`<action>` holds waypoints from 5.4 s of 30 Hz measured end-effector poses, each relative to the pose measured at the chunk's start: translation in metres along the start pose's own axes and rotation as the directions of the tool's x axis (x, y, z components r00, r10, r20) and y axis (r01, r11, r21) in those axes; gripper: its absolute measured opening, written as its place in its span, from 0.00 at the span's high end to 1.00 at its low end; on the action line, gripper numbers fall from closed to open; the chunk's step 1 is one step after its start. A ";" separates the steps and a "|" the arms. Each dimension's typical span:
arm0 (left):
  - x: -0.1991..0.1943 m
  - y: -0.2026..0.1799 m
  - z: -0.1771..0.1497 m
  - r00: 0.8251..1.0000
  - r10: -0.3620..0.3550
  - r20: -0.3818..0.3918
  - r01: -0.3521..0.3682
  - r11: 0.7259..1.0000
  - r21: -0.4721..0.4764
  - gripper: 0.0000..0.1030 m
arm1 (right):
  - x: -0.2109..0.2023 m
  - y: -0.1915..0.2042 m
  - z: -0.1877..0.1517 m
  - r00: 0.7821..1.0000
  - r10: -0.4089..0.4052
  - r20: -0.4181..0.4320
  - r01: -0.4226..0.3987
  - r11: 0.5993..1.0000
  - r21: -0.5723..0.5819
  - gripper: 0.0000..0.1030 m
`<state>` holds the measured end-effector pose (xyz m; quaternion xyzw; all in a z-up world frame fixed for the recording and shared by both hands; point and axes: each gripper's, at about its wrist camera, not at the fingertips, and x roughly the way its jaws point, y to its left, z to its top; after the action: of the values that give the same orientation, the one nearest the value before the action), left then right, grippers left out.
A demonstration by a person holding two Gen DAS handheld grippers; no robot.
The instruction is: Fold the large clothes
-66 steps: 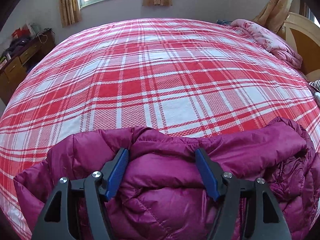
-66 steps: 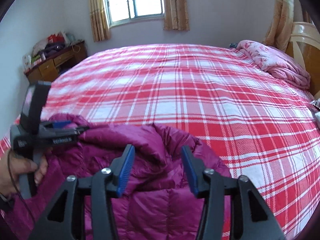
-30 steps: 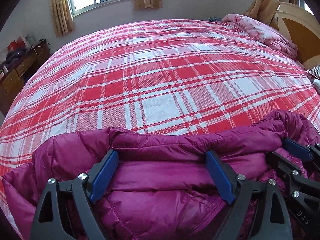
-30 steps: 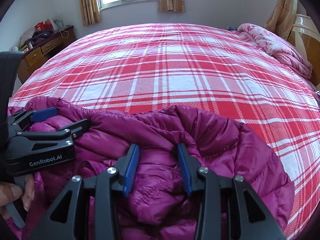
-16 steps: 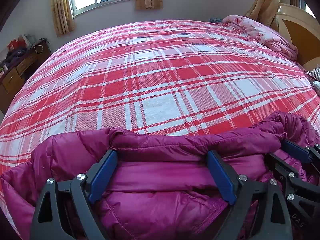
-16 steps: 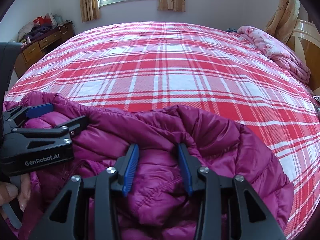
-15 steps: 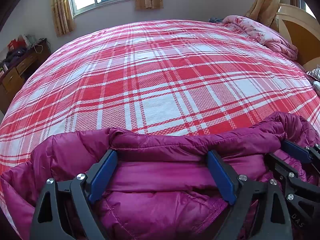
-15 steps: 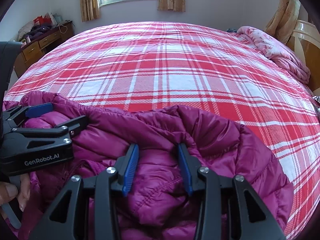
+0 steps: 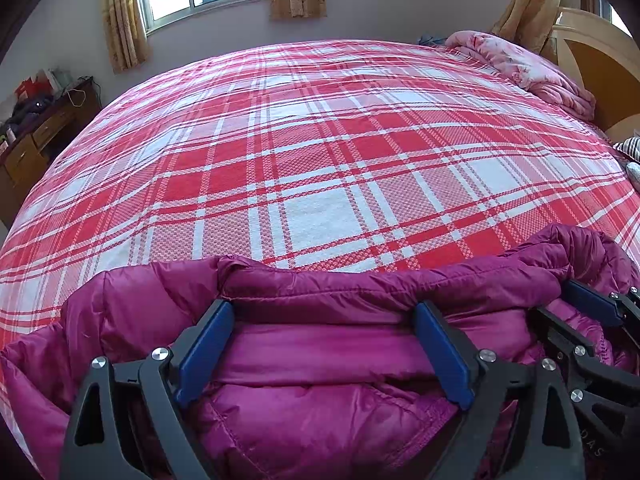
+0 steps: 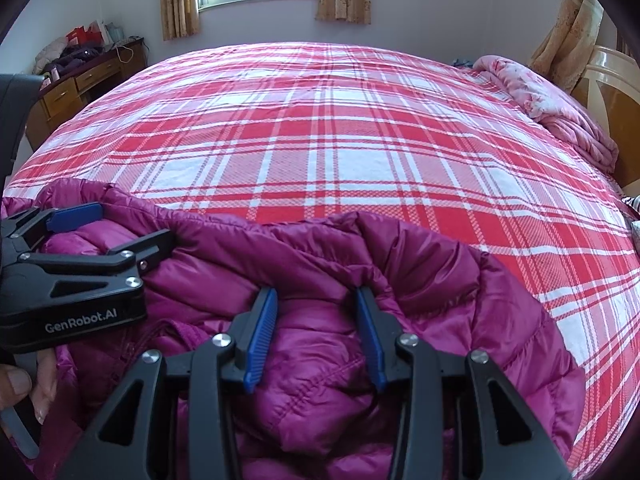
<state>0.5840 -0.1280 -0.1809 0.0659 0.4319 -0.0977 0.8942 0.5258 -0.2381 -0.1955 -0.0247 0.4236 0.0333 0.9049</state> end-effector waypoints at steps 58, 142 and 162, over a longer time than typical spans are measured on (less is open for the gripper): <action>-0.296 0.114 -0.361 0.990 0.125 0.059 -0.121 0.990 -0.072 0.09 | -0.245 -0.035 -0.296 1.000 0.008 -0.029 -0.004 0.994 0.108 0.17; -0.287 0.119 -0.187 0.941 -0.072 0.330 0.061 0.997 0.044 0.92 | -0.289 -0.089 -0.151 0.914 0.111 0.391 -0.208 0.954 0.214 0.91; -0.251 0.043 -0.176 0.855 0.173 0.489 -0.266 0.956 0.125 0.09 | -0.159 -0.114 -0.091 0.976 0.083 0.199 -0.151 0.921 0.359 0.47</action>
<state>0.3079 -0.0213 -0.0908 0.1731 0.1789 -0.0480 0.9673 0.3643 -0.3647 -0.1298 0.1755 0.3392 0.0088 0.9241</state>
